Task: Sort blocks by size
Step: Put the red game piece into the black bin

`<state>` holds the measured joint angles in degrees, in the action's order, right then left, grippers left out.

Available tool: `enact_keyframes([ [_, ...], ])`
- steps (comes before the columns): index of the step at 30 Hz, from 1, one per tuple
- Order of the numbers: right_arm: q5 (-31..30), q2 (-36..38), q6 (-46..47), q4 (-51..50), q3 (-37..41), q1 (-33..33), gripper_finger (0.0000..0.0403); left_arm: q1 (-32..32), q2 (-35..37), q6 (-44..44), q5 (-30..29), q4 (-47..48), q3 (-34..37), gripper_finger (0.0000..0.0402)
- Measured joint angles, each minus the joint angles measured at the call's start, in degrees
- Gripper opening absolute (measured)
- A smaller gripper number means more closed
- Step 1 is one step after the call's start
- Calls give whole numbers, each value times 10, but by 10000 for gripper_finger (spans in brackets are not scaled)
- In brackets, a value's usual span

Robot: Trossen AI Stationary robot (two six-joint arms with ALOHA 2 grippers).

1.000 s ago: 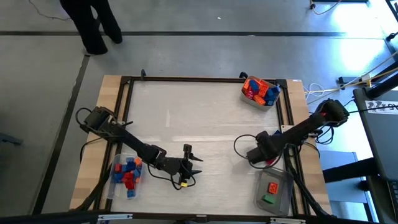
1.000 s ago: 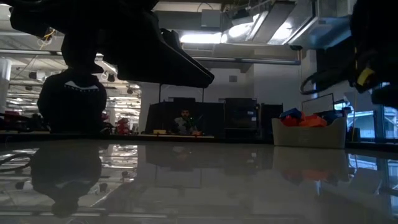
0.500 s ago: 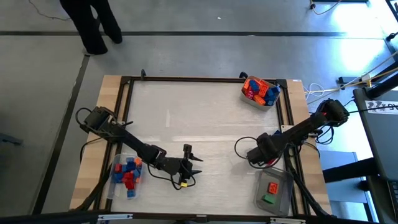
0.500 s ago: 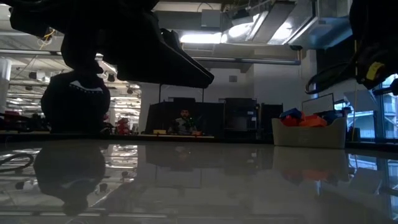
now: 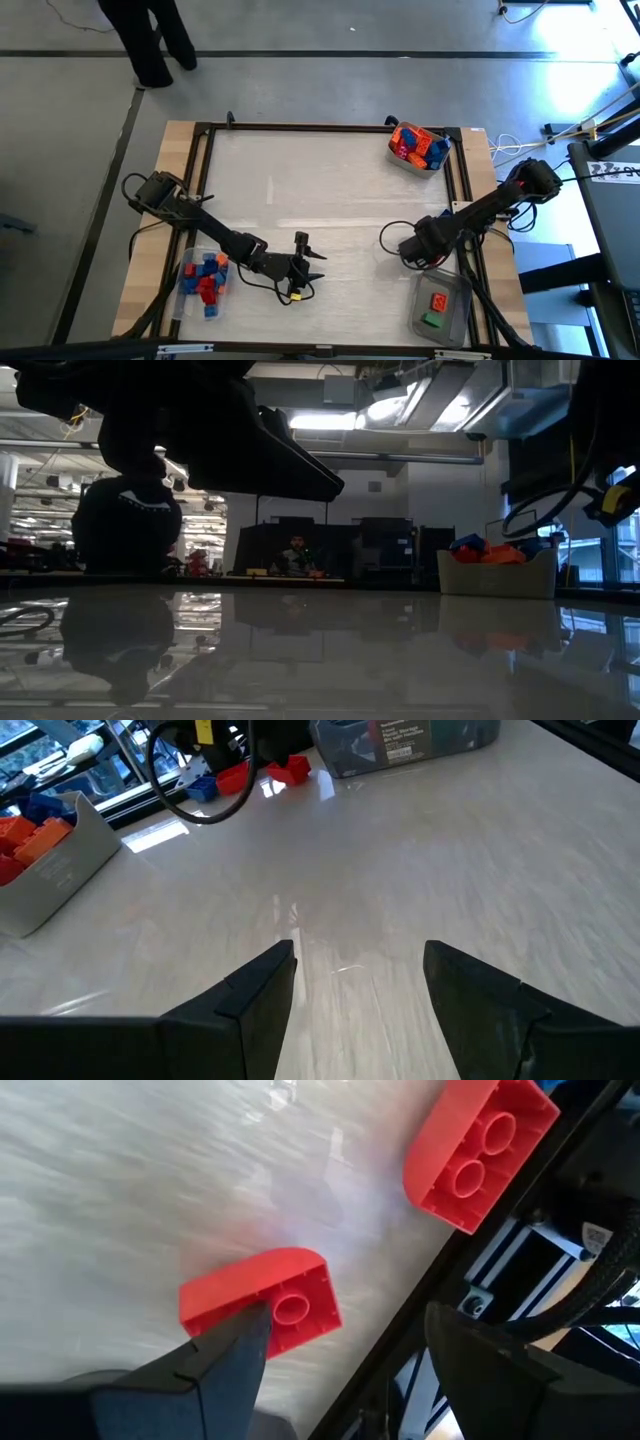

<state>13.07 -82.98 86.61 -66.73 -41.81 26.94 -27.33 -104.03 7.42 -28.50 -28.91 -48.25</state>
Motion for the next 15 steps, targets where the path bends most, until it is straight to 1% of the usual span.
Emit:
enact_keyframes([
  [3,-12,0,0,0,1,0,269,0,0,0,0,0,0,210],
  [10,-71,0,-3,5,1,0,269,0,0,0,0,0,0,210],
  [15,-97,0,-17,8,0,0,268,0,0,0,0,-1,0,210],
])
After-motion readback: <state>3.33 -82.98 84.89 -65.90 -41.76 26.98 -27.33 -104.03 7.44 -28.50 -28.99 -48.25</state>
